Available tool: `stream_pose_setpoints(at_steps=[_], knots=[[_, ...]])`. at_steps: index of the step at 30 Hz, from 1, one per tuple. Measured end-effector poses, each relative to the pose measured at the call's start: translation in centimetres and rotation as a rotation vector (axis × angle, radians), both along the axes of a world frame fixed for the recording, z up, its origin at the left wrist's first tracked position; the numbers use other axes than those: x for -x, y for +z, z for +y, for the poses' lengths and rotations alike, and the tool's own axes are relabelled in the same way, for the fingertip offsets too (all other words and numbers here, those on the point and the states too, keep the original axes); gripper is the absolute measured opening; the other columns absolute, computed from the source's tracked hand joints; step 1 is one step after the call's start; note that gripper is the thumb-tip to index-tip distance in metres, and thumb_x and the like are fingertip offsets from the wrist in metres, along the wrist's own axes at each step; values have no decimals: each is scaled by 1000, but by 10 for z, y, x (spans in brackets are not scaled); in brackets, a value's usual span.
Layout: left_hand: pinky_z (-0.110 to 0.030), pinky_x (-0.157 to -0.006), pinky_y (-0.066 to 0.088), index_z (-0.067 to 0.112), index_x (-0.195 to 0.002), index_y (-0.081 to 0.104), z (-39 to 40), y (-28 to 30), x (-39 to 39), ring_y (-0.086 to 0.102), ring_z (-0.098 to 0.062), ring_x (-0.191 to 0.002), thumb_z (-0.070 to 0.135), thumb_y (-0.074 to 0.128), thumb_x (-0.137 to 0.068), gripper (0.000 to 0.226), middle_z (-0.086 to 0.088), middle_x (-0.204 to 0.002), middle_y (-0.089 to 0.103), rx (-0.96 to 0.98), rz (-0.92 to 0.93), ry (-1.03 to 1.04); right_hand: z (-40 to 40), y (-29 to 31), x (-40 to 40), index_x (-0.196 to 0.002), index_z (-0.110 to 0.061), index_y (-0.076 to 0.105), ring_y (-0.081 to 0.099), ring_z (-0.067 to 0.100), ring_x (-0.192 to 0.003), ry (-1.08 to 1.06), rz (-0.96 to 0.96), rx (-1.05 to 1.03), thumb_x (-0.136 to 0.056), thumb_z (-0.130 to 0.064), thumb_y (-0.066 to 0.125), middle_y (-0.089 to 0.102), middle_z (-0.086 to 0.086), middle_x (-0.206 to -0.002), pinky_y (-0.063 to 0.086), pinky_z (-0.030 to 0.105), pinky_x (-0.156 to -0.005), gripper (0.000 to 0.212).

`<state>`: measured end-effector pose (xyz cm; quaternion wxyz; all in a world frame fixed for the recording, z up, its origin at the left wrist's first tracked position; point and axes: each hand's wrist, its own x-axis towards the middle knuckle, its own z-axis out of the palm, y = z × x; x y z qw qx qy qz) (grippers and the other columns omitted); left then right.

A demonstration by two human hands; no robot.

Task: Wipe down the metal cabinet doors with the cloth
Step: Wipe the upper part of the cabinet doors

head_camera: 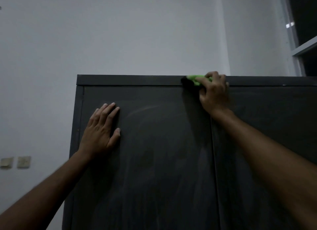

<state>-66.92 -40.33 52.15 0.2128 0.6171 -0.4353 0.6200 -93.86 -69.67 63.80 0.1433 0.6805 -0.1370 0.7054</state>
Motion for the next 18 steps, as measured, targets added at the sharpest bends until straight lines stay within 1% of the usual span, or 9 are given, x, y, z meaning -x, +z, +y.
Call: stream_pose_setpoints(at_steps=[2,3,6,8,9,12,13,15,18], knots=[[-43,-133,8,10,-162,34,-3,0,2,18,-28,-161,46,40,-99,72,-12,-170,28,10,8,10,6,12,-3,-124,-28,71,47,40,-114,38,-44,-70,-86,-8,56,55,11,-125,42,46,-90,46],[-43,-133,7,10,-162,34,-3,-1,2,17,-28,-161,45,40,-99,72,-12,-170,27,13,14,15,11,10,-6,-125,-29,71,47,39,-114,52,-13,-40,-87,-8,56,55,11,-126,41,45,-90,47],[-40,-133,3,10,-162,33,-2,-1,2,18,-29,-160,45,39,-98,73,-13,-170,27,15,15,42,3,-19,-6,-122,-25,74,50,41,-111,73,222,230,-82,-9,62,59,13,-125,39,44,-85,45],[-41,-133,3,10,-162,32,-2,-1,3,18,-31,-160,46,39,-98,74,-14,-170,27,6,16,57,-21,-30,11,-118,-23,76,53,42,-106,37,274,317,-79,-11,67,62,13,-121,44,47,-82,42],[-41,-133,3,9,-163,32,-2,-1,4,18,-31,-160,46,38,-98,74,-14,-170,26,6,18,62,-33,-26,21,-117,-24,76,53,42,-104,26,222,266,-79,-11,68,61,13,-118,45,48,-82,40],[-42,-133,4,8,-162,32,-3,-1,5,20,-33,-160,46,38,-98,75,-15,-170,27,12,16,74,-55,6,39,-120,-26,73,49,41,-108,32,-24,-27,-83,-9,61,56,12,-118,46,51,-88,42],[-43,-133,5,8,-162,32,-3,-1,5,19,-33,-160,46,38,-98,75,-15,-170,27,11,15,78,-52,13,37,-121,-26,73,48,41,-110,47,-52,-72,-84,-8,59,55,12,-119,46,51,-90,43],[-44,-133,5,9,-163,31,-3,-1,4,18,-32,-160,47,37,-98,75,-15,-170,27,3,15,90,-39,9,27,-125,-27,71,47,40,-112,69,-5,-30,-86,-7,57,55,12,-124,44,48,-91,46],[-46,-133,6,10,-164,29,-2,-2,5,17,-32,-161,47,35,-98,76,-15,-171,26,2,25,101,-41,-24,22,-124,-26,73,48,41,-112,86,214,190,-85,-10,64,58,13,-126,36,43,-86,43]])
